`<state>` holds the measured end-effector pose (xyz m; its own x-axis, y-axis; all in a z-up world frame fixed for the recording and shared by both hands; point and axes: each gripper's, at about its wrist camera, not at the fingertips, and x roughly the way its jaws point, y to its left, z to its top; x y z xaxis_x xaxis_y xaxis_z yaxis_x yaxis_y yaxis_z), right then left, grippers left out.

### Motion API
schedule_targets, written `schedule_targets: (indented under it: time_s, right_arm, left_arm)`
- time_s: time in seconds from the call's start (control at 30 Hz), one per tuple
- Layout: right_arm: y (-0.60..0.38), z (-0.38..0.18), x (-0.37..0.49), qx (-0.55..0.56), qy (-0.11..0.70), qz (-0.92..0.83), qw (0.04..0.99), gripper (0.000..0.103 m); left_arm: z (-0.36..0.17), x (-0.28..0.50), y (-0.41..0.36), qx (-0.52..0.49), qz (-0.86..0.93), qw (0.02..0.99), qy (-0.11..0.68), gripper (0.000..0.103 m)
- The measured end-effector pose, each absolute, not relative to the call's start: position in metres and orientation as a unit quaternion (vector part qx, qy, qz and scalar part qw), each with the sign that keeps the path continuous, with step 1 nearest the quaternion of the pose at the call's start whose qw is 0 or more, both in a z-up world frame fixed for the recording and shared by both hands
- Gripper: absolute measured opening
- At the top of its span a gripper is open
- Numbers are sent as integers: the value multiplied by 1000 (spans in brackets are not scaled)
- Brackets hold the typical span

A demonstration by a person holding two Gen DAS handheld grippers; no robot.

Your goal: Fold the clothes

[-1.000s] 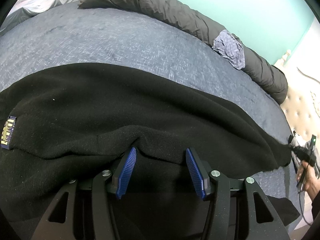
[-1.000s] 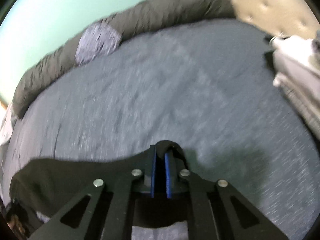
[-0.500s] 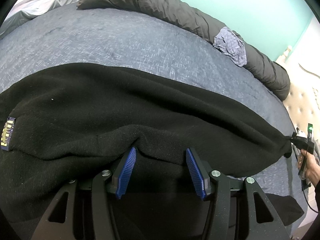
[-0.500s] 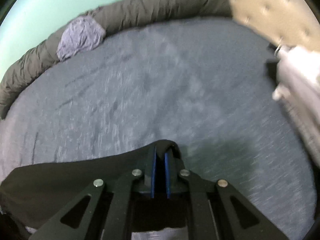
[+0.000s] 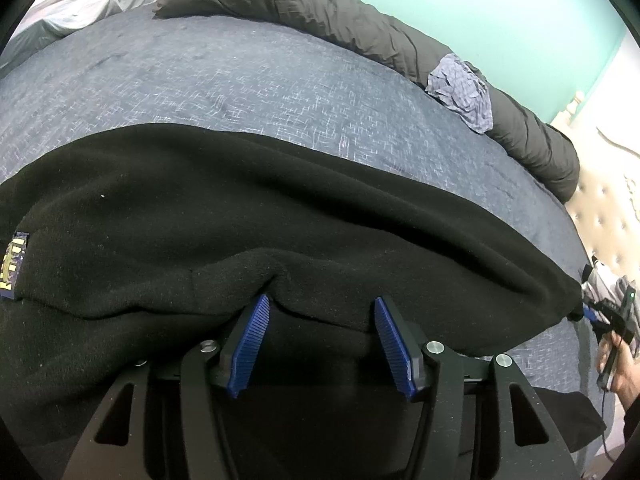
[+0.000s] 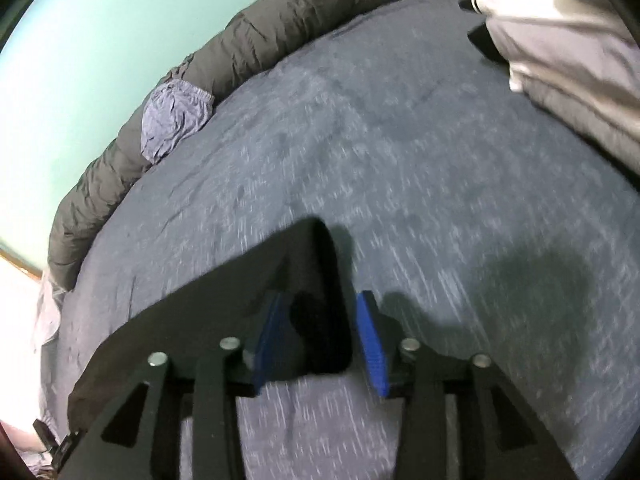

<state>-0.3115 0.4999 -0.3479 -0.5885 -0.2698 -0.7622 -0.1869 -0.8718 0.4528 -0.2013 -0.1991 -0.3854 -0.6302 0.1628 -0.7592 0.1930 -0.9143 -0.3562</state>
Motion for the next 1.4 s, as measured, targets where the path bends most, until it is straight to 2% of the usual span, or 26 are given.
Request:
schedule_targets:
  time_s: [0.1, 0.13, 0.17, 0.2, 0.27, 0.37, 0.53, 0.7, 0.93, 1.2, 1.3, 1.37, 1.4]
  right_arm:
    - [492, -350, -304, 453, -247, -855, 51, 41]
    - [488, -351, -303, 456, -239, -855, 57, 35]
    - [484, -353, -303, 463, -229, -854, 60, 19]
    - [479, -355, -306, 473, -216, -852, 59, 11]
    - [477, -357, -306, 483, -204, -850, 52, 5]
    - [483, -346, -306, 472, -184, -861, 37, 3]
    - [487, -351, -309, 498, -137, -856, 16, 3]
    - [483, -370, -309, 520, -124, -845, -2, 3]
    - [490, -351, -299, 497, -133, -857, -25, 8]
    - [491, -323, -243, 512, -186, -838, 36, 9]
    - [481, -308, -213, 517, -195, -830, 74, 18]
    - [473, -298, -191, 519, -198, -826, 92, 29]
    - [470, -294, -182, 519, -199, -825, 102, 30]
  left_arm:
    - [-385, -201, -198, 430, -879, 9, 207, 59]
    - [-385, -201, -198, 430, -879, 9, 208, 59]
    - [-385, -202, -198, 430, -878, 9, 208, 59]
    - [-385, -202, -198, 431, -878, 9, 208, 59]
    - [-385, -202, -198, 431, -878, 9, 207, 59]
    - [-385, -202, -200, 431, -878, 7, 208, 59]
    - [-385, -202, -200, 432, -878, 7, 207, 59]
    - [-384, -202, -200, 432, -878, 7, 207, 59]
    - [-383, -204, -200, 432, -876, 10, 212, 60]
    - [-368, -199, -199, 426, -878, 5, 216, 60]
    - [-352, -190, -194, 417, -884, -4, 212, 61]
    - [-341, -182, -191, 414, -885, -9, 215, 60]
    - [-335, -178, -189, 412, -885, -12, 216, 61]
